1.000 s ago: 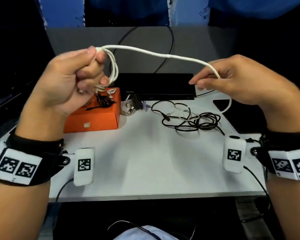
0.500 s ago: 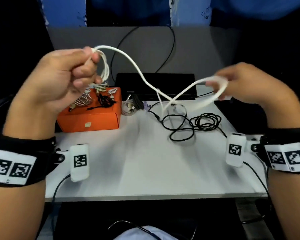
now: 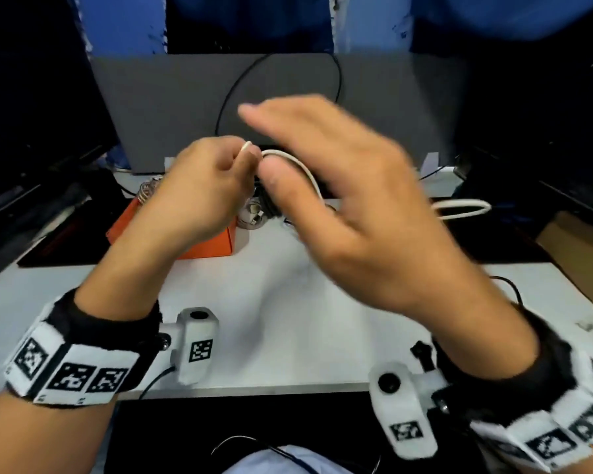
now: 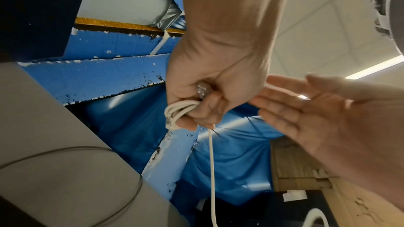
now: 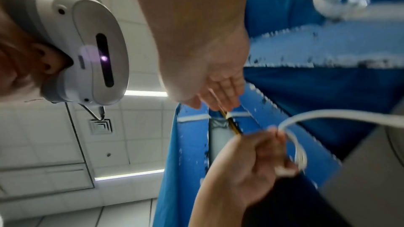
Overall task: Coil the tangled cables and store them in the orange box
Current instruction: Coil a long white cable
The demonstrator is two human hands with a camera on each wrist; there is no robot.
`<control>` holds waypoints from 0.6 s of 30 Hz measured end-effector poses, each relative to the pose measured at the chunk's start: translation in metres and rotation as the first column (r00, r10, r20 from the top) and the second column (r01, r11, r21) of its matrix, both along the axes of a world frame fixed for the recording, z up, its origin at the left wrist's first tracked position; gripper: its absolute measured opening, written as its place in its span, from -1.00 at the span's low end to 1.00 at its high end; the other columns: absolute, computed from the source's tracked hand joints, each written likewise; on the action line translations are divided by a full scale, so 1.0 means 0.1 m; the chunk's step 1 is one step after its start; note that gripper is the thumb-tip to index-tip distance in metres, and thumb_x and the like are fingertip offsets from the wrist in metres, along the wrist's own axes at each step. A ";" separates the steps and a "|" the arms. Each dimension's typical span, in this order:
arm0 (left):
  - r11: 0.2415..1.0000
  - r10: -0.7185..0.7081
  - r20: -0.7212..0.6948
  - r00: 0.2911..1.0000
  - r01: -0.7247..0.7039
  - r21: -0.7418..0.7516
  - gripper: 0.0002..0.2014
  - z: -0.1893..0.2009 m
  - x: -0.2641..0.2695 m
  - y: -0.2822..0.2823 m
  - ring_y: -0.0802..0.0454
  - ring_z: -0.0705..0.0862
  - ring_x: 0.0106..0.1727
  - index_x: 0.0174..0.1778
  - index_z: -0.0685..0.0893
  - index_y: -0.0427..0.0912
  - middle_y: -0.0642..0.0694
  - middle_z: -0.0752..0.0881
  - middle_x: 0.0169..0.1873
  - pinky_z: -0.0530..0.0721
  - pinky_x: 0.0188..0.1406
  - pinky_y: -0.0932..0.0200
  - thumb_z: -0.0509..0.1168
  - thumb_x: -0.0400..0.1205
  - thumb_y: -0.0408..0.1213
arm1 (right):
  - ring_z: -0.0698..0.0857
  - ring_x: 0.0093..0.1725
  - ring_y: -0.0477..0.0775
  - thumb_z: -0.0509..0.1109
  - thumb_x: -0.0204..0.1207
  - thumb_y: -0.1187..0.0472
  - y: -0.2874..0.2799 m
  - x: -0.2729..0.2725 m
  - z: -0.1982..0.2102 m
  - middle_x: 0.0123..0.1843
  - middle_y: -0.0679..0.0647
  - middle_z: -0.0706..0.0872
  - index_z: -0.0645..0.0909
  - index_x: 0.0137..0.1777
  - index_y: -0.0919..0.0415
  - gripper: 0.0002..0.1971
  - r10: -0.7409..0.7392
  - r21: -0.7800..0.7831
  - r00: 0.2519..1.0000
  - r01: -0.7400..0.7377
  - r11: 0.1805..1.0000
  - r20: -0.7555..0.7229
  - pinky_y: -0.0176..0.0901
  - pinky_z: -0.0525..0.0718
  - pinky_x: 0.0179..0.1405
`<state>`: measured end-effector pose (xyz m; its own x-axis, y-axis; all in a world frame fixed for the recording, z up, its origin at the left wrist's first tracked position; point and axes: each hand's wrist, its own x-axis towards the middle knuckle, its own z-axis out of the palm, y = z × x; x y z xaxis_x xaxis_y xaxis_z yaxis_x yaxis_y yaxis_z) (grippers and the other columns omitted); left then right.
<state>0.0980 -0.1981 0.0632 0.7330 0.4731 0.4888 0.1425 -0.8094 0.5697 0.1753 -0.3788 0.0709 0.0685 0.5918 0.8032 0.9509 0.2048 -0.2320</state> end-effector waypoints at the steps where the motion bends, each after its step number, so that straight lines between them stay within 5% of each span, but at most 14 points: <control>1: 0.998 -0.058 0.006 0.998 0.058 -0.038 -0.65 0.00 0.01 -0.03 -0.25 0.75 -0.23 -0.16 0.71 -0.20 -0.18 0.80 -0.30 0.73 -0.20 -0.22 0.19 0.73 -0.02 | 0.51 0.59 0.08 0.20 0.81 0.19 0.08 -0.01 -0.06 0.62 0.19 0.53 0.39 0.71 0.32 -0.50 -0.058 -0.139 0.998 0.054 0.989 -0.022 -0.05 0.45 0.57; 4: 0.875 -0.275 0.112 0.955 0.297 -0.384 -0.61 0.05 -0.03 -0.10 0.02 0.38 -0.53 -0.31 0.62 -0.17 -0.09 0.46 -0.53 0.57 -0.32 0.14 0.16 0.83 -0.14 | 0.53 0.46 0.03 0.06 0.88 0.04 0.26 0.20 -0.21 0.56 -0.03 0.50 0.08 0.84 0.05 -0.43 -0.225 -0.384 0.972 0.182 0.905 -0.070 0.03 0.50 0.44; 7: 0.653 -0.487 0.183 0.854 0.495 -0.573 -0.71 0.06 -0.11 -0.06 0.04 0.35 -0.50 -0.16 0.62 -0.18 -0.02 0.36 -0.54 0.54 0.00 0.01 0.14 0.83 -0.20 | 0.64 -0.07 -0.16 0.11 0.86 0.06 0.32 0.46 -0.26 0.04 -0.22 0.68 0.45 0.69 0.01 -0.57 -0.117 -0.267 0.978 0.068 0.961 -0.172 -0.08 0.66 0.08; 11: 0.277 -0.640 0.393 0.660 0.676 -0.683 -0.78 0.04 -0.08 -0.07 0.04 0.65 -0.42 -0.06 0.54 -0.20 0.04 0.58 -0.52 0.70 0.10 0.15 0.06 0.79 -0.21 | 0.71 0.02 -0.35 0.19 0.85 0.22 0.35 0.69 -0.28 0.07 -0.31 0.74 0.70 0.43 0.19 -0.69 0.082 -0.071 0.938 -0.112 0.991 -0.338 -0.44 0.56 0.07; 13: -0.020 -0.609 0.596 0.524 0.741 -0.672 -0.77 0.03 -0.05 -0.09 0.02 0.77 -0.30 0.04 0.57 -0.26 0.01 0.72 -0.45 0.70 0.25 0.12 0.06 0.81 -0.24 | 0.68 -0.15 -0.27 0.14 0.87 0.13 0.38 0.69 -0.30 -0.12 -0.25 0.70 0.63 0.51 0.07 -0.67 0.039 -0.089 0.931 -0.077 0.993 -0.363 -0.38 0.55 -0.08; 14: -0.108 -0.536 0.688 0.489 0.769 -0.630 -0.74 0.04 -0.03 -0.10 -0.02 0.82 -0.20 0.13 0.60 -0.36 -0.05 0.78 -0.37 0.68 0.33 0.09 0.07 0.83 -0.27 | 0.63 -0.25 -0.20 0.11 0.88 0.06 0.40 0.68 -0.33 -0.24 -0.19 0.64 0.55 0.57 -0.03 -0.65 -0.027 -0.154 0.938 -0.029 0.988 -0.347 -0.29 0.54 -0.16; 16: -0.190 -0.305 0.822 0.481 0.814 -0.548 -0.65 0.03 0.02 -0.07 -0.13 0.86 -0.04 0.36 0.54 -0.53 -0.14 0.83 -0.26 0.66 0.40 0.01 0.04 0.87 -0.31 | 0.58 -0.26 0.02 0.06 0.87 -0.05 0.43 0.62 -0.39 -0.35 -0.13 0.53 0.37 0.66 -0.17 -0.61 -0.200 -0.416 0.950 0.086 0.905 -0.238 -0.09 0.51 -0.21; 18: -0.157 -0.105 0.887 0.449 0.874 -0.461 -0.63 0.01 0.06 -0.04 -0.13 0.86 0.03 0.36 0.54 -0.52 -0.17 0.85 -0.19 0.72 0.31 0.00 -0.01 0.91 -0.28 | 0.62 -0.12 0.22 0.03 0.86 -0.11 0.39 0.50 -0.41 -0.26 -0.06 0.55 0.30 0.63 -0.17 -0.62 -0.274 -0.659 0.961 0.188 0.728 -0.028 0.05 0.50 -0.16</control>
